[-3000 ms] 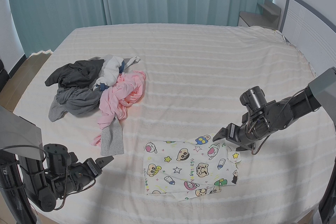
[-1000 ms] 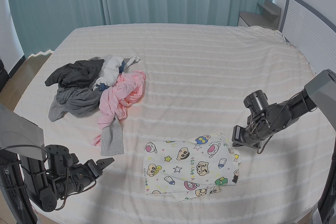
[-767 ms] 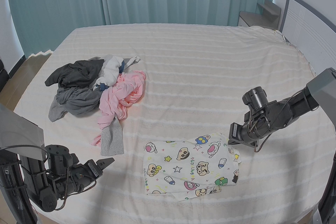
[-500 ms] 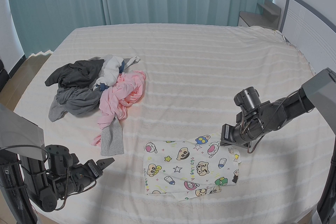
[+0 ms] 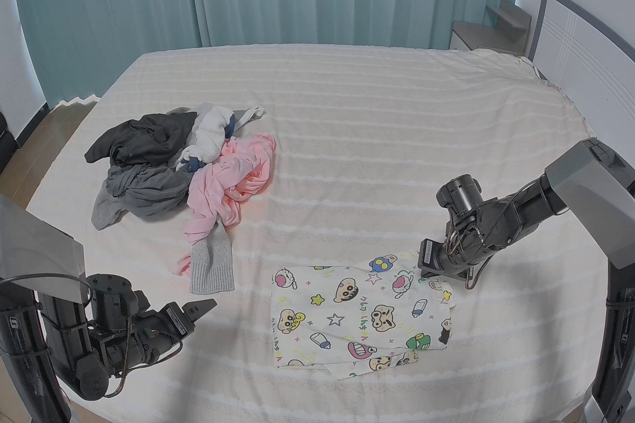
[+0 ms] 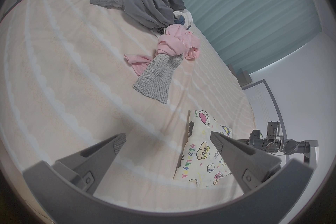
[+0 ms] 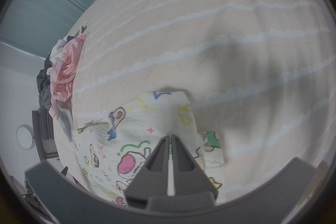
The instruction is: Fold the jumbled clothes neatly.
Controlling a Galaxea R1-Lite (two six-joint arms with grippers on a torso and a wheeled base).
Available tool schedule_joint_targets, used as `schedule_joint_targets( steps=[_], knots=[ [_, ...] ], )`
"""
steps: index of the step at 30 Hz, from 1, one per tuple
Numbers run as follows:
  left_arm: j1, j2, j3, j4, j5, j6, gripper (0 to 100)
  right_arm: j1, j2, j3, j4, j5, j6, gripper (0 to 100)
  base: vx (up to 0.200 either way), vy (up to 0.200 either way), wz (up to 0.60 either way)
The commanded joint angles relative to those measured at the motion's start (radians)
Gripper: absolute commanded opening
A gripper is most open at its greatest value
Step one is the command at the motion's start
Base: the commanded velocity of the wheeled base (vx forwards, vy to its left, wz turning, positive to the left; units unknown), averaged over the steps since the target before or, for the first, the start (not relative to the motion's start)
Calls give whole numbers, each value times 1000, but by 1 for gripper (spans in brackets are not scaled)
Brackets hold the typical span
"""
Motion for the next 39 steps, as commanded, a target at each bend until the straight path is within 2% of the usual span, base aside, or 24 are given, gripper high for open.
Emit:
schedule_joint_targets(
  steps=[1, 8, 9, 12, 17, 18, 23, 26, 29, 33, 38, 39],
  knots=[
    [0, 2, 5, -18, 0, 0, 100, -35, -10, 22, 0, 0, 0, 0, 0, 0, 0],
    [0, 2, 5, -18, 0, 0, 100, -81, -26, 65, -1, -6, -3, 0, 0, 0, 0],
    [0, 0, 7, -18, 0, 0, 100, -107, -34, 69, -1, -32, 2, 0, 0, 0, 0],
    [0, 0, 7, -18, 0, 0, 100, -118, -54, 72, 0, -42, 5, 0, 0, 0, 0],
    [-28, -12, 8, -18, -1, 0, 100, -152, -355, 240, -1, -11, 11, 0, 0, 0, 0],
    [-30, -14, 8, -18, -1, 0, 100, -152, -364, 244, -1, -9, 11, 0, 0, 0, 0],
    [-115, -15, -2, -18, 3, 1, 100, -122, -752, 479, -13, 44, 11, 0, 0, 0, 0],
    [-152, -15, -54, -18, 16, 6, 100, -112, -958, 597, -16, 54, 9, 0, 0, 0, 0],
    [-178, -1, -107, -18, 46, 55, 100, -122, -1125, 684, -29, 66, 9, 0, 0, 0, 0],
    [-195, 62, -180, -18, 53, 142, 100, -165, -1269, 758, -36, 93, -6, 0, 0, 0, 0],
    [-203, 75, -268, -13, 39, 147, 100, -193, -1381, 795, -35, 120, -8, 0, 0, 0, 0],
    [-218, 85, -306, 33, 16, 154, 100, -193, -1421, 810, -35, 149, -11, 0, 0, 0, 0]
  ],
)
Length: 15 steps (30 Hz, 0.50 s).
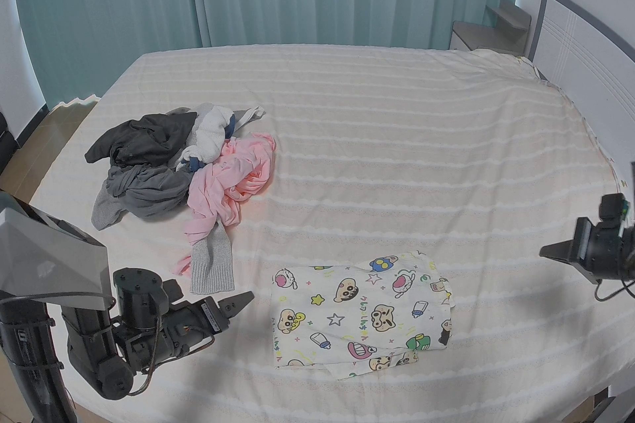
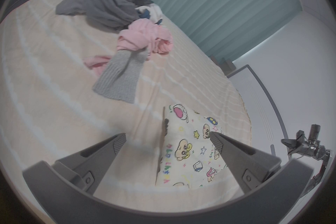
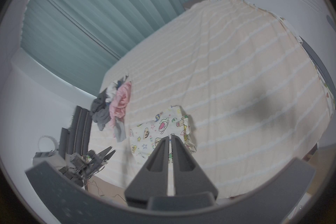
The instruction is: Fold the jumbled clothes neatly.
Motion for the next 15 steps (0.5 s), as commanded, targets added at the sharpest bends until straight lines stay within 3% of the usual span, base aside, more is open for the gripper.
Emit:
schedule_joint_targets(
  steps=[1, 6, 11, 15],
  knots=[
    [-74, 74, -202, 66, -27, 67, 100, -41, -409, 190, -10, 86, -11, 0, 0, 0, 0],
    [-75, 114, -337, 271, -82, 121, 100, -59, -420, 190, -12, 106, -39, 0, 0, 0, 0],
    [-72, 166, -405, 372, -164, 191, 100, -130, -414, 189, -12, 113, -80, 0, 0, 0, 0],
    [-75, 185, -446, 389, -171, 217, 100, -139, -412, 189, -13, 117, -91, 0, 0, 0, 0]
  ],
)
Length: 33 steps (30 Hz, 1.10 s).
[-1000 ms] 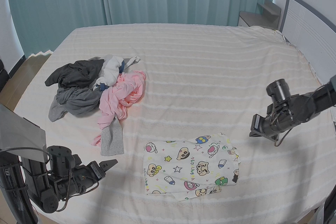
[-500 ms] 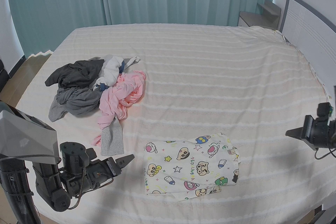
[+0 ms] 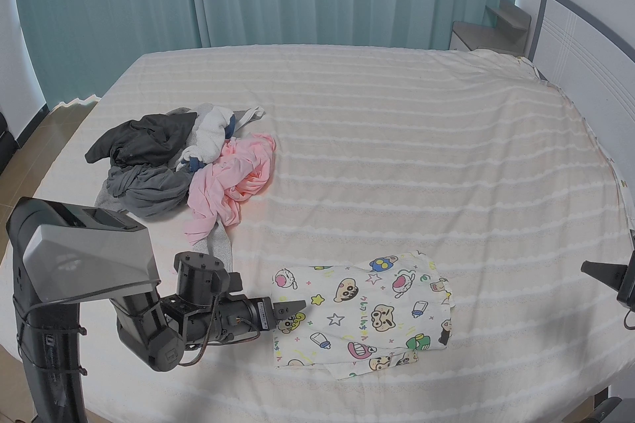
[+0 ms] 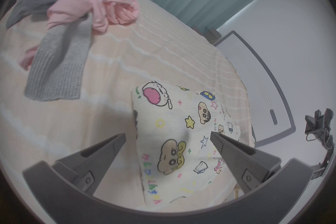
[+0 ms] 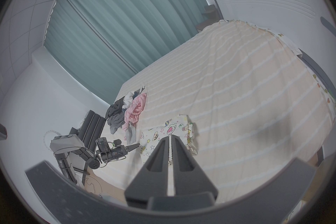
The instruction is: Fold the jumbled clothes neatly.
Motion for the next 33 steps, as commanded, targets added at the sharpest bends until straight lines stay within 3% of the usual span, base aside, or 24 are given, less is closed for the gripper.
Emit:
schedule_joint_targets(
  steps=[1, 7, 25, 26, 33],
  knots=[
    [-7, 67, -72, 27, -16, 14, 100, -30, -19, 9, -2, 8, -12, 0, 0, 0, 0],
    [-19, 76, -115, 96, -16, 20, 100, -30, -21, 9, -16, 12, -12, 0, 0, 0, 0],
    [-39, 118, -178, 136, -52, 17, 100, -30, -13, 15, -20, 25, -12, 0, 0, 0, 0],
    [-42, 118, -187, 153, -52, 19, 0, -30, -13, 15, -20, 25, -12, 0, 0, 0, 0],
    [-50, 113, -176, 159, -52, 19, 0, -30, -10, 17, -20, 25, -12, 0, 0, 0, 0]
  ],
)
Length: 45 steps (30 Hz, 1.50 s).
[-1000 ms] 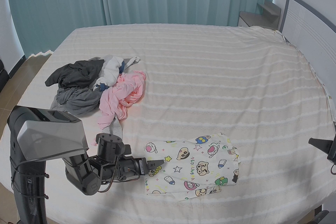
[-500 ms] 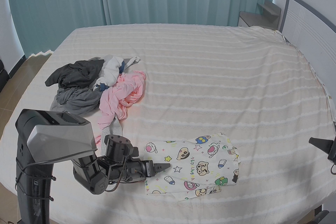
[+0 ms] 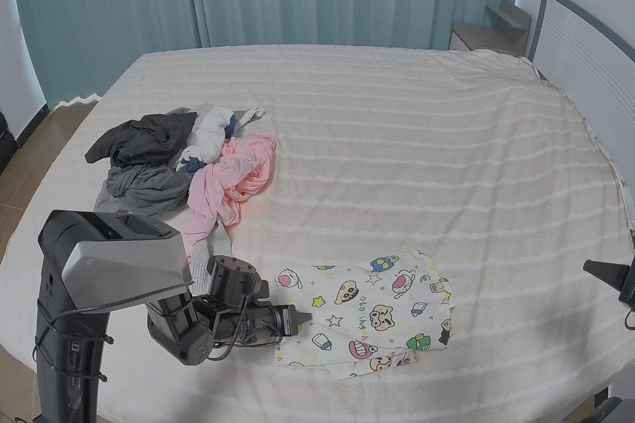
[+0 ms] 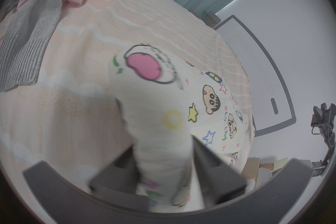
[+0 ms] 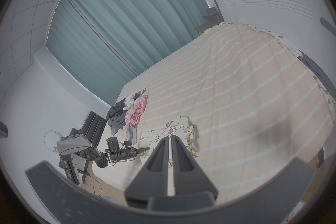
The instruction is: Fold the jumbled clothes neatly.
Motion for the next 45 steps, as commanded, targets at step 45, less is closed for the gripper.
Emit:
schedule_joint_targets(
  steps=[45],
  knots=[
    [867, -133, 663, -487, -245, 183, 0, -4, 51, 17, -20, 1, 9, 0, 0, 0, 0]
  ],
)
